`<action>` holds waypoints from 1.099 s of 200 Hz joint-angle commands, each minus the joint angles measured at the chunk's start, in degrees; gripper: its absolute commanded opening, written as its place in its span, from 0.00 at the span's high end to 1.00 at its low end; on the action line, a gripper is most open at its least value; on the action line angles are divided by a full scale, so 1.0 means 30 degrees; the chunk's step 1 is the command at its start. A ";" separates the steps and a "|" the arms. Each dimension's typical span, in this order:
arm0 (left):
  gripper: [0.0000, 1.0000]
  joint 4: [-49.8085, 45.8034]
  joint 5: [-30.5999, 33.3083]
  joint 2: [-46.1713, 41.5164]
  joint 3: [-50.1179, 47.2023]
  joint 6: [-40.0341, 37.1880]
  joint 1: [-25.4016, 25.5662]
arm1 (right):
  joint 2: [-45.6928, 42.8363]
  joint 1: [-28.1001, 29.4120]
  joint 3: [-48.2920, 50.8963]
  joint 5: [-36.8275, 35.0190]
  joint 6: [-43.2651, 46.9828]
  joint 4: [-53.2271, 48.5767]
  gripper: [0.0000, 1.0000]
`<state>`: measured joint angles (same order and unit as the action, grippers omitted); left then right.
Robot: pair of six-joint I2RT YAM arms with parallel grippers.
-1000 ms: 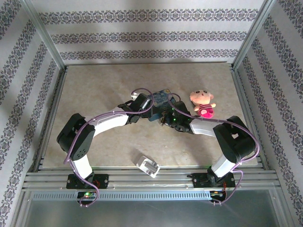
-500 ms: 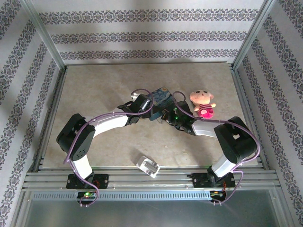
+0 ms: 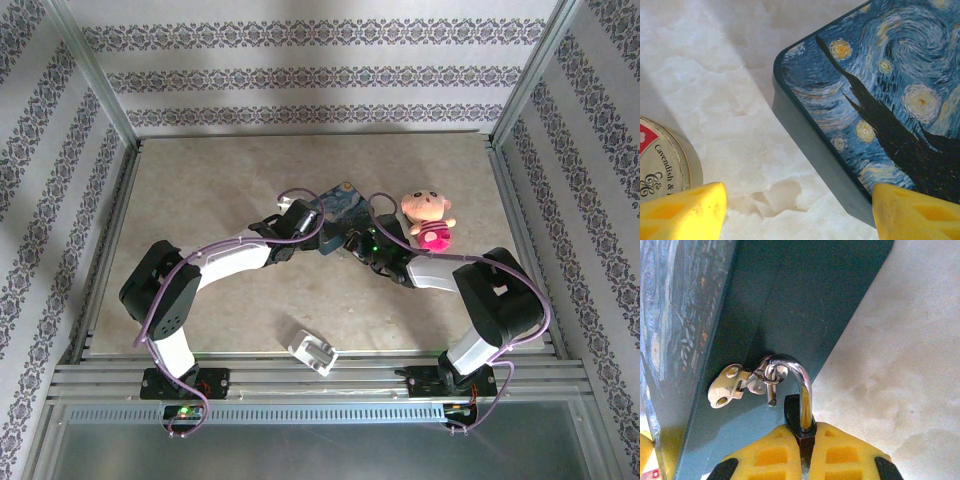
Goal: Unlock the padlock with the key
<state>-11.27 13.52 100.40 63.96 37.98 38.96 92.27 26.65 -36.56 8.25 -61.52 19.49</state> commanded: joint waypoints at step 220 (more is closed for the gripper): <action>0.23 -0.2018 -0.1402 -0.1717 -0.0551 0.0378 0.0005 | -0.1185 -0.1824 0.0496 0.0959 0.1304 0.0245 0.97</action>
<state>-16.67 11.29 98.45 61.71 38.00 38.89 89.30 21.85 -35.22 11.86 -58.59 19.55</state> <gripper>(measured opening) 0.755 0.064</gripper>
